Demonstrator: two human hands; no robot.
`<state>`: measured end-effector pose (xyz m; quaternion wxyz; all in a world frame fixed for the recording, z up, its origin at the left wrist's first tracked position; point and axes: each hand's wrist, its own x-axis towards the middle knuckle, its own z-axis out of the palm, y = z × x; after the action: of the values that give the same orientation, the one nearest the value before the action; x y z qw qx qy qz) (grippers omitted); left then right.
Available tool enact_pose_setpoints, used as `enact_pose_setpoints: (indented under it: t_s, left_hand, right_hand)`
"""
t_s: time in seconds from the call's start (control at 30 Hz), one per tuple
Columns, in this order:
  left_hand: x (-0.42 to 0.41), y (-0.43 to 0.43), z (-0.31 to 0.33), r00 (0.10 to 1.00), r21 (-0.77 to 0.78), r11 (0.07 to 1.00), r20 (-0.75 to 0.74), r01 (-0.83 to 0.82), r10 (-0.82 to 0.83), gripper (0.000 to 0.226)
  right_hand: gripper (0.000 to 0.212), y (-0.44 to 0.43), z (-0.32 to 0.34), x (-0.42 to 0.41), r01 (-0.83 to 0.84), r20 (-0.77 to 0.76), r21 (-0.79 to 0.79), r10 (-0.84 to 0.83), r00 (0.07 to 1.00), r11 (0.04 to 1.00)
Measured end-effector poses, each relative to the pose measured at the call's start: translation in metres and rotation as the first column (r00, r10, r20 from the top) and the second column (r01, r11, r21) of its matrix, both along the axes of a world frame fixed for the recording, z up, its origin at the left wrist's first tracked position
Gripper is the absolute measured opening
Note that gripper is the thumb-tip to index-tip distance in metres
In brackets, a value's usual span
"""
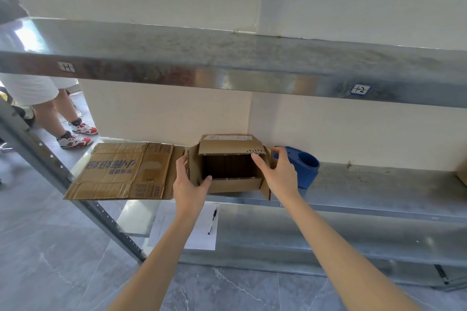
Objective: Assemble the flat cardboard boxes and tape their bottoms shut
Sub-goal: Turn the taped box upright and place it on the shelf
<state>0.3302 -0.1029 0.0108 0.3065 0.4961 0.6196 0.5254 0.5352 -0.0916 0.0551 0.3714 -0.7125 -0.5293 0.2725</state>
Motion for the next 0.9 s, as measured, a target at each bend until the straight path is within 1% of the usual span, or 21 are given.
enact_pose_setpoints:
  t_s: [0.23, 0.37, 0.47, 0.6, 0.7, 0.9]
  left_hand:
    - [-0.018, -0.001, -0.005, 0.969, -0.033, 0.969, 0.036, 0.246, -0.245, 0.085]
    - [-0.023, -0.008, -0.01, 0.942, -0.058, 0.942, 0.073, 0.331, -0.326, 0.095]
    - [-0.023, -0.011, -0.01, 0.933, -0.083, 0.929, 0.049, 0.36, -0.357, 0.102]
    - [-0.022, -0.013, -0.009, 0.916, -0.096, 0.911, 0.003, 0.4, -0.402, 0.108]
    - [-0.023, -0.013, -0.01, 0.911, -0.103, 0.908, -0.029, 0.407, -0.412, 0.11]
    - [-0.022, -0.016, -0.014, 0.912, -0.112, 0.909, -0.041, 0.402, -0.408, 0.11]
  right_hand:
    - [0.081, 0.006, 0.001, -0.001, 0.026, 0.035, 0.014, -0.026, 0.999, 1.0]
    - [0.081, 0.01, 0.0, -0.001, 0.037, 0.04, 0.028, -0.038, 0.998, 0.999]
    - [0.08, 0.015, -0.002, 0.0, 0.039, 0.026, 0.036, -0.04, 0.999, 0.999]
    - [0.071, 0.02, -0.005, 0.001, 0.032, 0.017, 0.036, -0.033, 0.999, 0.999]
    - [0.066, 0.024, -0.007, 0.002, 0.022, 0.017, 0.037, -0.023, 1.0, 0.999]
    - [0.047, 0.024, -0.011, 0.002, 0.005, -0.015, 0.037, -0.005, 1.0, 0.999]
